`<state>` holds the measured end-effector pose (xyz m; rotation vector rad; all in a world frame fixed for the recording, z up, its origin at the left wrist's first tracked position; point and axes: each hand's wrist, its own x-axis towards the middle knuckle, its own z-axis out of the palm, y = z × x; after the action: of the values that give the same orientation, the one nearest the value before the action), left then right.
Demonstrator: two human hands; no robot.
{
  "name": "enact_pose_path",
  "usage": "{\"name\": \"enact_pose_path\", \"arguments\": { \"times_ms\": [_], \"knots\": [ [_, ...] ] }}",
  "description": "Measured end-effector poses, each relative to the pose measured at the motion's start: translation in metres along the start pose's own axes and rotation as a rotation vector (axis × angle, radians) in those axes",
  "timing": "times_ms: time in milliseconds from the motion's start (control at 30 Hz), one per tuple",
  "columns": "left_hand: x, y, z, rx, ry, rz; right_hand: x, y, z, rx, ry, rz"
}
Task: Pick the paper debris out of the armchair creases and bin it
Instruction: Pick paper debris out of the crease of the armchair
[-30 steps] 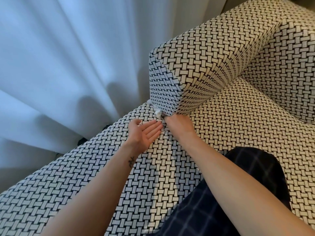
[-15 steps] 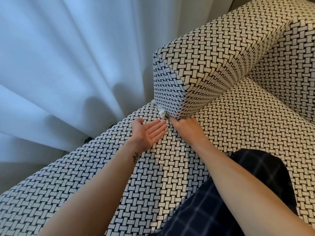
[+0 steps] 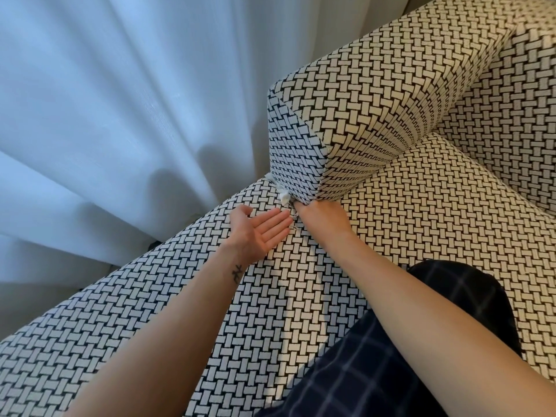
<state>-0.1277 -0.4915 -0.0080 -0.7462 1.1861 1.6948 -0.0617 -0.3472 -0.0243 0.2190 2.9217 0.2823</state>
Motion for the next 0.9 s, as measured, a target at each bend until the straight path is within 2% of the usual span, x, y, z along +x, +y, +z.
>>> {"name": "enact_pose_path", "arguments": {
  "times_ms": [267, 600, 900],
  "knots": [
    [0.001, -0.001, 0.001, -0.001, -0.001, 0.0, 0.005, -0.008, 0.002, 0.093, -0.005, 0.07],
    [0.002, 0.0, 0.0, -0.003, -0.001, -0.003, -0.004, -0.003, 0.015, 0.074, 0.095, -0.015],
    [0.002, 0.0, -0.001, -0.013, -0.009, -0.004, -0.013, 0.002, 0.023, 0.173, 0.161, -0.039]
  ]
}}
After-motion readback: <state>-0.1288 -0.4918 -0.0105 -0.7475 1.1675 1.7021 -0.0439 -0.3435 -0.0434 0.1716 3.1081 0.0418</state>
